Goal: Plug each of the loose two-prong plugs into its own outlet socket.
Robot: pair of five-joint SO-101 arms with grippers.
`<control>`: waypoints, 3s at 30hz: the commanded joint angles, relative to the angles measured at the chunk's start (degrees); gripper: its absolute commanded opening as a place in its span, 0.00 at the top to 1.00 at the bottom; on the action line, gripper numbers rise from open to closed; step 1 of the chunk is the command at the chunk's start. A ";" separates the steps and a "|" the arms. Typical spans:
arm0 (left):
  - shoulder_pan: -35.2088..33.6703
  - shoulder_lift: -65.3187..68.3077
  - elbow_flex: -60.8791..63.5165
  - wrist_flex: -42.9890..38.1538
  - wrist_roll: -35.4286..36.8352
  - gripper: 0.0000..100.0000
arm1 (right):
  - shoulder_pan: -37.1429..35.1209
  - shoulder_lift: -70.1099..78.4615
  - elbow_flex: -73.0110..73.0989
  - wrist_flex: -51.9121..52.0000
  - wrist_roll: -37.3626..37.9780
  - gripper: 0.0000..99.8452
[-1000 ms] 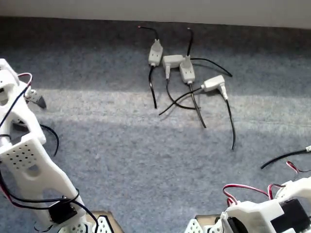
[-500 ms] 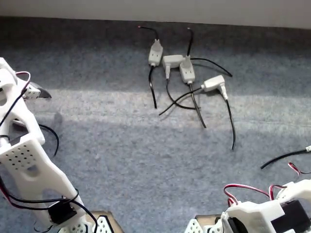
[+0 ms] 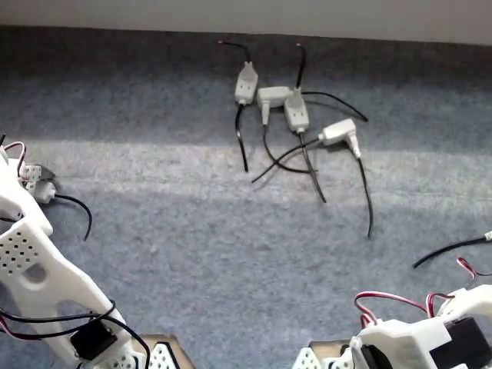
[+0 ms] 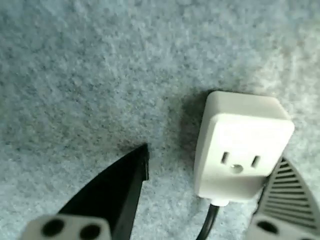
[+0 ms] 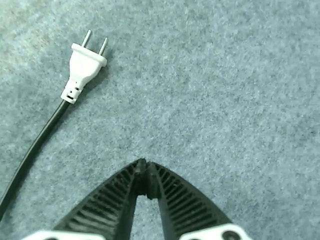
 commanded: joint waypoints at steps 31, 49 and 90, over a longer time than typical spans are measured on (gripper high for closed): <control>6.11 -8.75 -14.64 7.65 -13.01 0.99 | 1.98 -0.48 -0.66 -1.10 0.88 0.99; 50.15 -51.47 33.19 7.47 -26.81 0.99 | 4.97 -0.92 -0.75 -1.01 0.88 0.99; 84.35 -26.15 35.30 5.63 -42.29 0.75 | 2.42 -0.57 -0.66 -1.01 0.79 0.99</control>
